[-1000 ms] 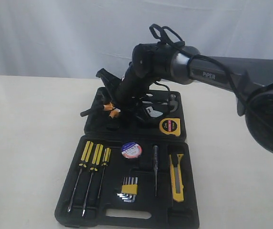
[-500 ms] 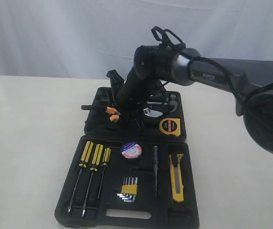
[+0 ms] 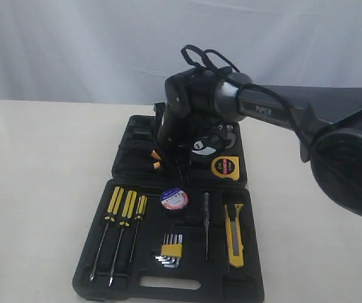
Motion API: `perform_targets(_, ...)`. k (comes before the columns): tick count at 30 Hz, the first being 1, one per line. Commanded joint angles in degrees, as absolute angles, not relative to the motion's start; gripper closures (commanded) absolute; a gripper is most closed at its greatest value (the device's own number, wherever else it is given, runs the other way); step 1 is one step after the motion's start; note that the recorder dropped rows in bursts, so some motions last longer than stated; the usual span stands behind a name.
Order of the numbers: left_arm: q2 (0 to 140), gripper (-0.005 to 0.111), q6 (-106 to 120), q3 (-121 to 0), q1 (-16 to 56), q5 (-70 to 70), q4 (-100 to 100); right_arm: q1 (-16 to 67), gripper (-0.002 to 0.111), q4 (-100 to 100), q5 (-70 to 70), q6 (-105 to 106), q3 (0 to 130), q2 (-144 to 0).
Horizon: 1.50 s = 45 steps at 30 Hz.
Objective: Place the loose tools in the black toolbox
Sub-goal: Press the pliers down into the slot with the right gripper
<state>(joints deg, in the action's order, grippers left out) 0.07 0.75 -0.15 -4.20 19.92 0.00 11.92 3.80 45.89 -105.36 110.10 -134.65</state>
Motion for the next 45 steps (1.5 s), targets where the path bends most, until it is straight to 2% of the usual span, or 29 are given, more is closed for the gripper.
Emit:
perform_targets(1,0.00,0.107,0.41,0.00,-3.93,19.62,0.00,14.50,0.109,13.44,47.07,-119.70,110.50,-134.03)
perform_targets(20,0.00,0.107,0.41,0.00,-3.93,19.62,0.00,14.16,0.109,20.98,47.03,-117.92,110.50,-134.87)
perform_targets(45,0.00,0.107,0.41,0.00,-3.93,19.62,0.00,14.16,0.109,20.98,43.79,-115.39,110.50,-134.95)
